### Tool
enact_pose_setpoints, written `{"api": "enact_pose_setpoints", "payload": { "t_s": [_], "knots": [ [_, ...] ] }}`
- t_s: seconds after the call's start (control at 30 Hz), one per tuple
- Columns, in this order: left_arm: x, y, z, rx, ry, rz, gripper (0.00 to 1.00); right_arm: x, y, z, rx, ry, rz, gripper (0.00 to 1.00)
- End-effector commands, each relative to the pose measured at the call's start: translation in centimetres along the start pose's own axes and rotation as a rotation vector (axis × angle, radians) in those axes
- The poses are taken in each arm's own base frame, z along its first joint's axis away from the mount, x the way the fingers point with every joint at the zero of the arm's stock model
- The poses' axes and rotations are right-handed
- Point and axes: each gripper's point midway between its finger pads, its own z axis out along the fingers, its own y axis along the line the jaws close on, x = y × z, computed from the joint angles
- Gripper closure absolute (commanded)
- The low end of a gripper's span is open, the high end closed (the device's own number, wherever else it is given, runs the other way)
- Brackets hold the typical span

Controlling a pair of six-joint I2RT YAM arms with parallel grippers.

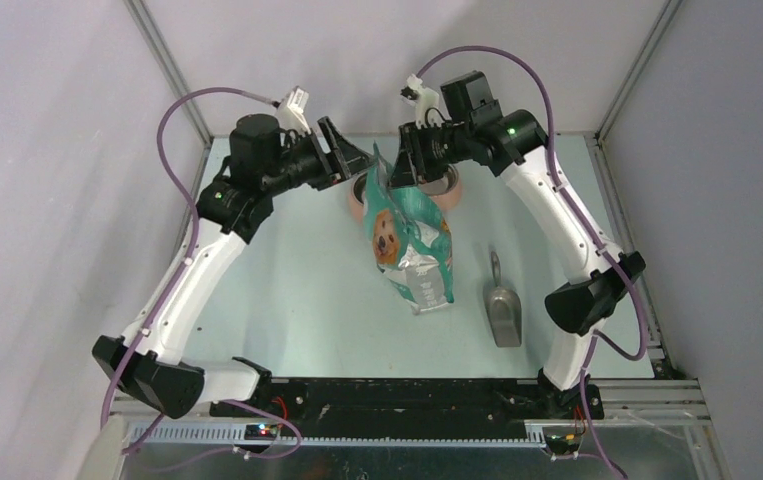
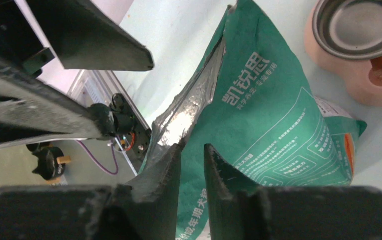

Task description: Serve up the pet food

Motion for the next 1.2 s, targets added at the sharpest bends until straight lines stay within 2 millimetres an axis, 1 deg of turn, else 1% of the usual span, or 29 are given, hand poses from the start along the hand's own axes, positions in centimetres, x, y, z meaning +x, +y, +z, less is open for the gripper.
{"api": "enact_pose_setpoints", "payload": {
  "t_s": [0.0,0.1,0.13,0.17,0.2,0.3,0.4,0.43,0.53,0.57,0.6,0.67,0.7,0.73,0.77,0.83,0.93,1.07,1.17],
  "knots": [
    [-0.2,-0.2,0.3,0.007,-0.022,-0.021,0.33,0.8,2.4,-0.3,-0.084,0.018,-0.015,0.80],
    [0.2,-0.4,0.4,0.021,-0.014,-0.013,0.38,1.0,3.2,-0.5,-0.101,0.018,-0.020,0.85],
    [0.4,-0.2,0.5,0.021,-0.009,-0.010,0.40,0.9,3.4,-0.6,-0.105,0.015,-0.024,0.92],
    [0.4,-0.2,0.6,0.025,-0.008,-0.008,0.43,0.8,3.4,-0.6,-0.102,0.008,-0.025,0.95],
    [0.6,0.0,0.7,0.020,-0.005,-0.012,0.44,0.6,3.4,-0.7,-0.101,0.003,-0.027,0.98],
    [1.1,0.3,1.0,0.024,0.009,-0.016,0.51,0.3,3.4,-0.8,-0.094,-0.010,-0.029,0.99],
    [1.7,1.2,1.3,0.002,0.022,-0.023,0.64,-0.4,3.2,-1.1,-0.084,-0.031,-0.032,0.98],
    [1.9,1.4,1.3,-0.003,0.023,-0.024,0.65,-0.8,3.2,-1.3,-0.077,-0.044,-0.034,0.98],
    [2.4,1.9,1.3,-0.011,0.026,-0.029,0.69,-1.8,2.5,-1.9,-0.035,-0.084,-0.039,0.89],
    [2.4,1.9,1.2,-0.006,0.024,-0.031,0.70,-2.2,2.4,-2.1,-0.024,-0.097,-0.042,0.85],
    [2.6,1.7,1.1,0.006,0.024,-0.031,0.72,-2.6,2.2,-2.3,-0.008,-0.113,-0.041,0.83],
    [2.7,1.3,1.0,0.037,0.025,-0.031,0.74,-3.2,2.3,-2.6,-0.012,-0.134,-0.028,0.76],
    [2.8,1.2,1.1,0.046,0.030,-0.032,0.74,-3.5,2.5,-2.8,-0.021,-0.144,-0.027,0.67],
    [2.7,1.1,1.1,0.051,0.026,-0.029,0.76,-3.6,2.8,-2.7,-0.037,-0.143,-0.020,0.62],
    [2.7,1.1,1.1,0.052,0.027,-0.029,0.76,-3.7,3.1,-2.8,-0.047,-0.147,-0.021,0.53],
    [2.7,1.0,1.3,0.060,0.029,-0.025,0.78,-3.6,3.5,-2.5,-0.059,-0.140,-0.021,0.44],
    [2.6,0.7,1.4,0.084,0.027,-0.022,0.81,-3.3,3.0,-1.7,-0.043,-0.126,-0.015,0.42],
    [2.6,0.4,1.4,0.099,0.028,-0.015,0.84,-3.3,2.5,-1.0,-0.036,-0.114,-0.004,0.47],
    [2.6,0.4,1.4,0.099,0.030,-0.014,0.88,-3.1,2.1,-0.5,-0.031,-0.104,0.011,0.53]
  ]
}}
